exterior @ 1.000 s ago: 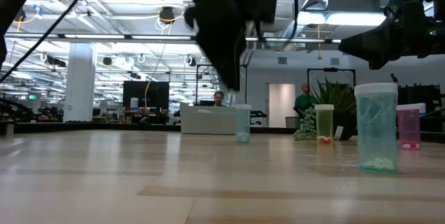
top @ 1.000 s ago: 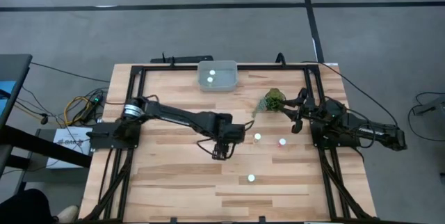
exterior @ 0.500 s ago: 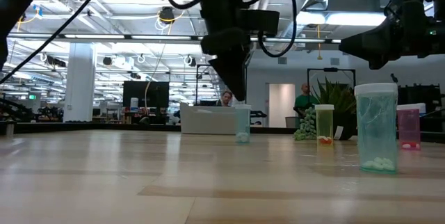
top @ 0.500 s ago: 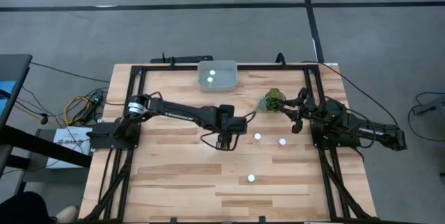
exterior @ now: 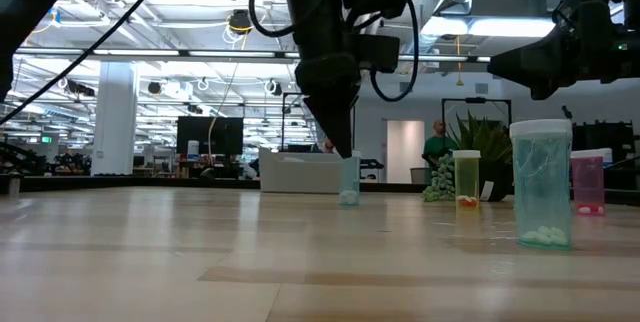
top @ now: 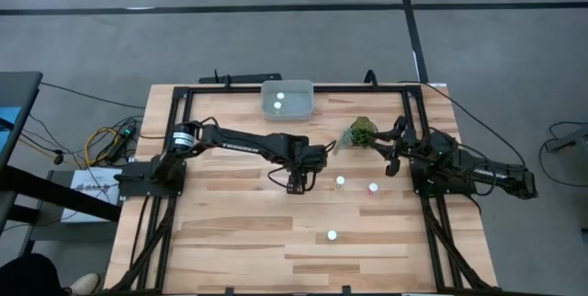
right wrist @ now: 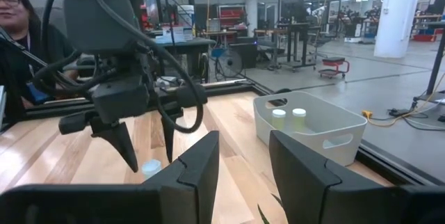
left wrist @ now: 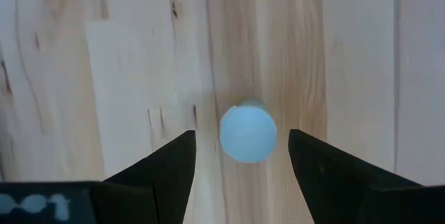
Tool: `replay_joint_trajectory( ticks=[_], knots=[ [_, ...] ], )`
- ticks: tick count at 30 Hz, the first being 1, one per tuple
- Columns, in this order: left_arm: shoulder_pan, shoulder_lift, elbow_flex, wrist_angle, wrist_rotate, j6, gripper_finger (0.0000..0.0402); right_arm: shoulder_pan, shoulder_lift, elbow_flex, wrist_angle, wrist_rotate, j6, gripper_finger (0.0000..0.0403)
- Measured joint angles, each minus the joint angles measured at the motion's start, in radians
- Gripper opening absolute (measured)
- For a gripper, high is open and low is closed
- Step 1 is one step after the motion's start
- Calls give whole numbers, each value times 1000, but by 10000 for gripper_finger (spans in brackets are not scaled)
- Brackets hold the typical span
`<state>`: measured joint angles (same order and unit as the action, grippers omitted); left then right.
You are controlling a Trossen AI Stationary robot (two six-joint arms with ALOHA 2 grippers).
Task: Pick and place pill bottles into a basket
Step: Put the top blue medicine bottle in the gray bin
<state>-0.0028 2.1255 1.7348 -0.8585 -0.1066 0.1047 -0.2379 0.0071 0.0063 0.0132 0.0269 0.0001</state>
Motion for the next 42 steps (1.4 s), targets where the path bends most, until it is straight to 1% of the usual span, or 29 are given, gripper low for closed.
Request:
replay_joint_trajectory(
  ticks=[5,11,15,18,22,26,31,35,38,42],
  knots=[
    [4,4,-28,47,43,-4,220,0,0,0,0,0,0,121],
    [16,5,-83,117,51,-10,220,0,0,0,0,0,0,121],
    [18,5,-96,139,57,-13,218,0,0,0,0,0,0,121],
    [16,5,-99,140,58,-12,204,0,0,0,0,-1,0,121],
    [16,5,-98,145,68,-11,168,0,0,0,0,-1,0,121],
    [18,5,-98,183,84,-6,132,0,0,0,0,-1,0,121],
    [21,5,-98,228,84,-7,99,0,0,0,0,0,0,121],
    [30,5,-98,232,85,-33,93,0,0,0,0,-1,0,121],
    [37,5,-98,231,83,-46,101,0,0,0,0,-1,0,121],
    [52,5,-90,229,27,-61,106,0,0,0,0,0,0,121]
  ],
)
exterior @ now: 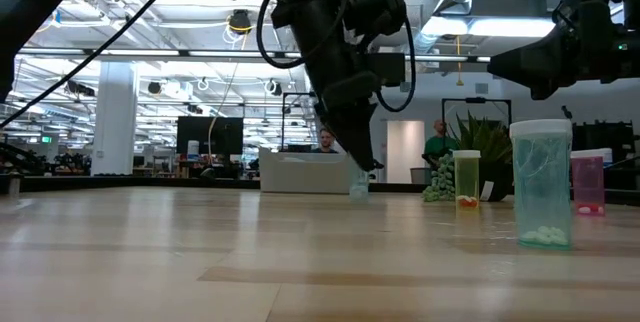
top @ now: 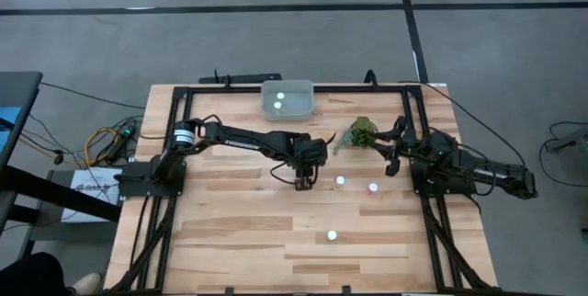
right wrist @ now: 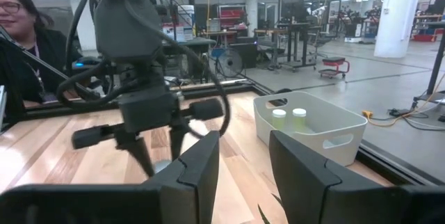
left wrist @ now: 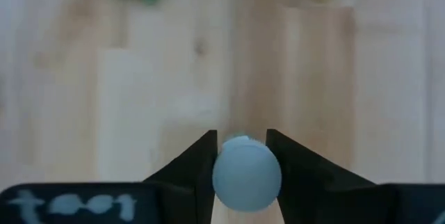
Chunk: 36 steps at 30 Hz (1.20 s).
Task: Pick and place pill bottles into a basket
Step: Put the top blue medicine bottle in the gray bin
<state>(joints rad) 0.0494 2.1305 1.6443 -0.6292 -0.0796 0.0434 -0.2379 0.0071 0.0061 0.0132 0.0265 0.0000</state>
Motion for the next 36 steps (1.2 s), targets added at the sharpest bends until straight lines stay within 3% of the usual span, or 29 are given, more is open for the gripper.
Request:
replay_joint_trajectory(
  ticks=[5,13,22,28,36],
  knots=[
    [32,0,46,-1,-88,0,91,0,0,0,0,0,0,121],
    [97,-1,237,-132,-115,54,105,0,0,0,0,0,0,121],
    [257,-4,493,-344,81,86,95,0,0,0,0,0,0,121],
    [355,-5,488,-427,98,81,104,0,0,0,0,0,0,121],
    [445,-5,360,-264,168,83,98,0,0,0,0,0,0,121]
  ],
)
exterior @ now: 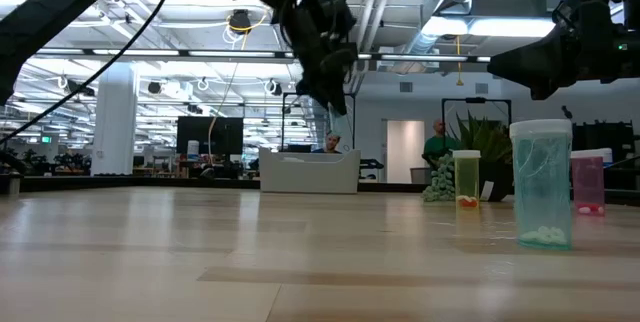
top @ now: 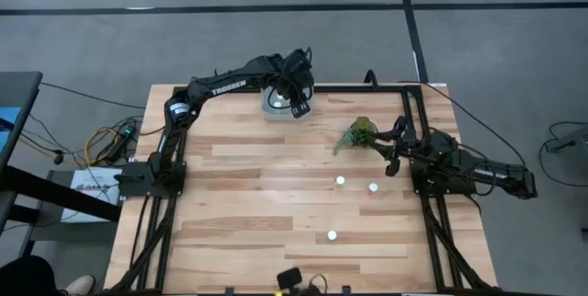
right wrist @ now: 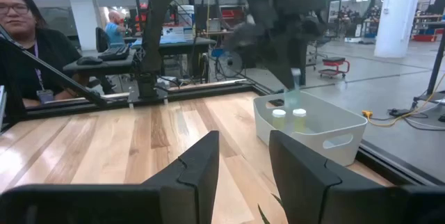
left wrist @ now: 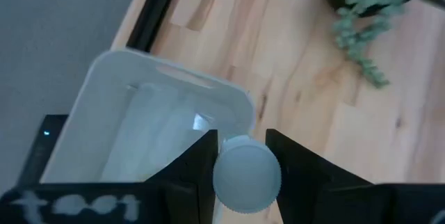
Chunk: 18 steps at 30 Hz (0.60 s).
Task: Pick and place pill bottles into a basket
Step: Put the top blue medicine bottle in the gray bin
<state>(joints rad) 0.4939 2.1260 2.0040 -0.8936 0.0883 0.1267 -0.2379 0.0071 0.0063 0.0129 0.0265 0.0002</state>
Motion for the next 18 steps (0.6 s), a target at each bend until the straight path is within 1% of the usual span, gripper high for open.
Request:
replay_joint_trajectory(
  ticks=[5,8,11,18],
  knots=[
    [48,1,-112,140,35,0,103,0,0,0,0,0,0,121],
    [71,2,-162,194,36,0,103,0,0,0,0,0,0,121],
    [93,2,-178,228,33,0,103,0,0,0,0,0,0,121],
    [121,2,-178,227,29,4,104,0,0,0,0,0,0,121]
  ],
)
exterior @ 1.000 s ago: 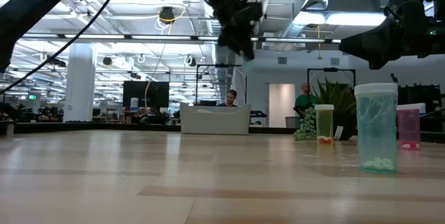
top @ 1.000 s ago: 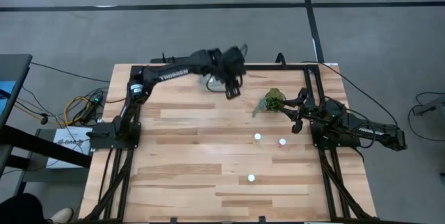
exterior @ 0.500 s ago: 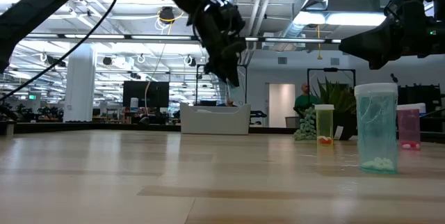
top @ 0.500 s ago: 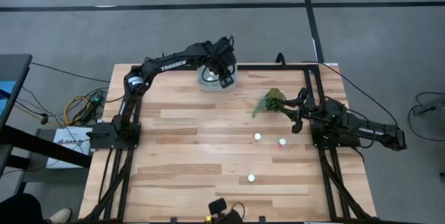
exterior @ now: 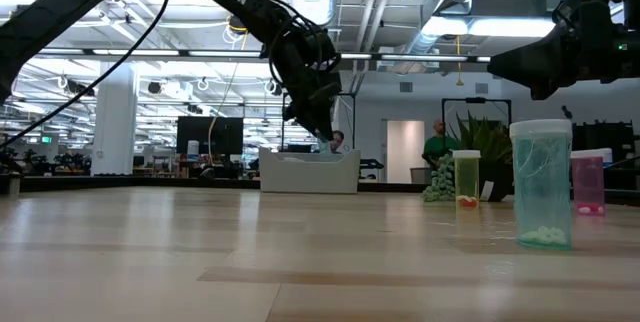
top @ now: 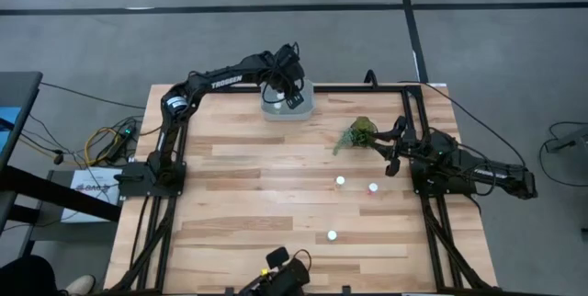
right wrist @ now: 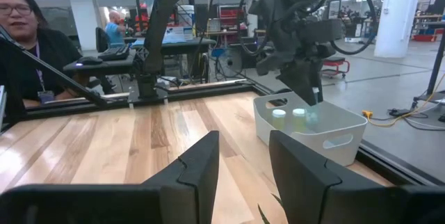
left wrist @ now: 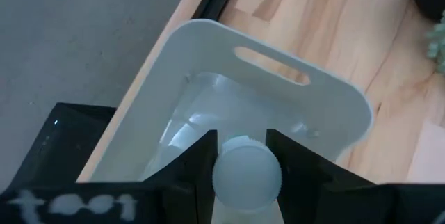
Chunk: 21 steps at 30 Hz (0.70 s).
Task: Pick and place pill bottles into a basket
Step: Put the top blue medicine bottle in the gray bin
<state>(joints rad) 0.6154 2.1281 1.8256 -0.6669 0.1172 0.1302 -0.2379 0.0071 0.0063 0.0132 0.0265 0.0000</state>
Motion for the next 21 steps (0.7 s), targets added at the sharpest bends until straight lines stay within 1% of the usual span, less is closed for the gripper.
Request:
replay_joint_trajectory(
  ticks=[4,9,11,17,21],
  knots=[
    [1,0,0,0,-4,20,104,0,0,0,0,0,0,121],
    [-7,0,0,0,-69,70,103,0,0,0,0,0,0,121],
    [-8,0,0,0,-73,81,98,0,0,0,0,0,0,121],
    [-8,0,-3,2,-66,58,98,0,0,0,0,0,0,121],
    [-9,1,-49,26,-71,27,104,0,0,0,0,0,0,121]
  ],
)
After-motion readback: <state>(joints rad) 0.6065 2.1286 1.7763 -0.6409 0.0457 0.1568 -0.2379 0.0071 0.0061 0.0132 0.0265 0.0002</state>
